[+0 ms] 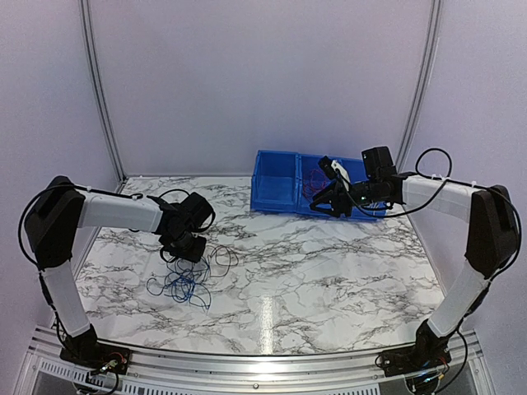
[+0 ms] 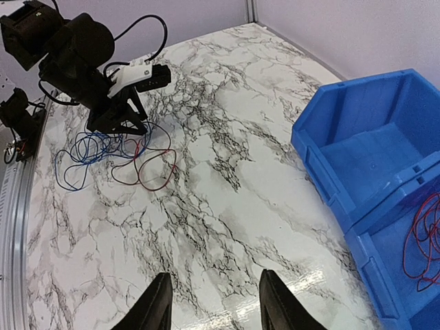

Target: Untangle the cables

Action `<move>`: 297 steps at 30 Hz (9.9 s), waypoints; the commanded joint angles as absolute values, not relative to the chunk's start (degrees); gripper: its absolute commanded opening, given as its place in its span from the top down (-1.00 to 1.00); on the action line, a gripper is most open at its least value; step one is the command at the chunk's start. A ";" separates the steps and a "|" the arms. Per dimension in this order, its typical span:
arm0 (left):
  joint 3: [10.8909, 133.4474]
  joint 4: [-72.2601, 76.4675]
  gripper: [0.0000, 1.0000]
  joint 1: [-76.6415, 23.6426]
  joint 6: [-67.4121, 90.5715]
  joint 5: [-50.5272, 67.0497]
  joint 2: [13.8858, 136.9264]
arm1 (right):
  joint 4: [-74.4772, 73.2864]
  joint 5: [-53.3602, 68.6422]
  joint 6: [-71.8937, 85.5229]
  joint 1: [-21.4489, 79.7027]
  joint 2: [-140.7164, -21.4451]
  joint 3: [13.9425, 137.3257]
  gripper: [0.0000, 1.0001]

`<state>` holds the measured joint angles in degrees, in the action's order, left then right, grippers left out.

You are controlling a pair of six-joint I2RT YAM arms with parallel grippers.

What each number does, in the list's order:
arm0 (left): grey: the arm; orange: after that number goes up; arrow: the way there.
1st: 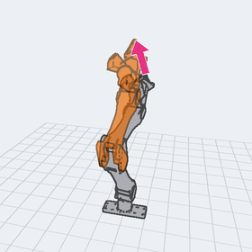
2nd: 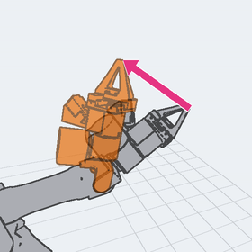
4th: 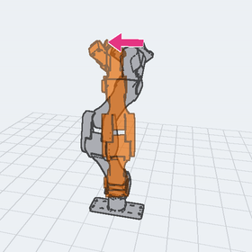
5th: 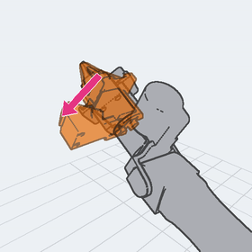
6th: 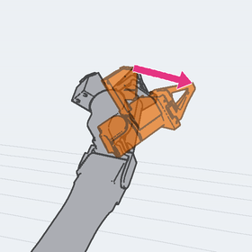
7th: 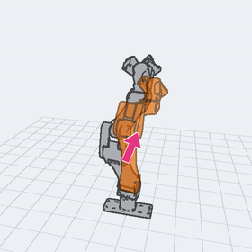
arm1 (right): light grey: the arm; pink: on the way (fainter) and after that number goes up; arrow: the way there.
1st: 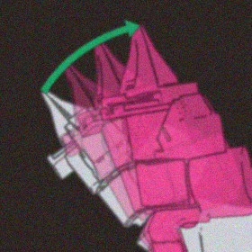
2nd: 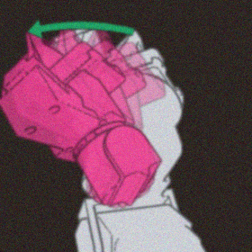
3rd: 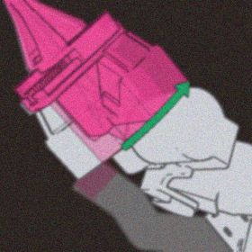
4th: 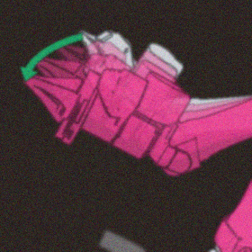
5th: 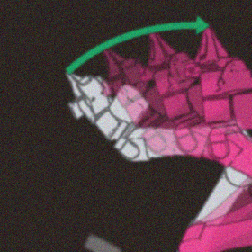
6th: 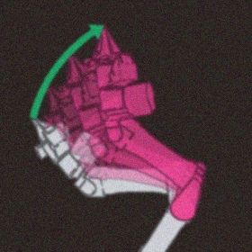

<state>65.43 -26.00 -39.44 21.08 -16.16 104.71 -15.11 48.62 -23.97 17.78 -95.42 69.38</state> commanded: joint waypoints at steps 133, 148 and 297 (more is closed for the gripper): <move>45.56 54.41 1.00 -64.51 22.08 -11.29 114.07 | -22.83 52.90 -15.11 34.83 -84.81 87.36 1.00; 41.92 55.53 -0.07 -64.60 24.76 -14.76 111.17 | -23.32 53.16 -14.06 34.76 -85.08 88.02 1.00; 29.90 -22.99 0.12 -56.73 61.63 -41.11 59.82 | -7.99 47.65 -21.08 11.29 -87.36 64.25 0.08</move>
<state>35.64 -13.47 -58.54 51.00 -40.58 66.43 -7.62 45.36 -18.92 11.60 -88.40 62.54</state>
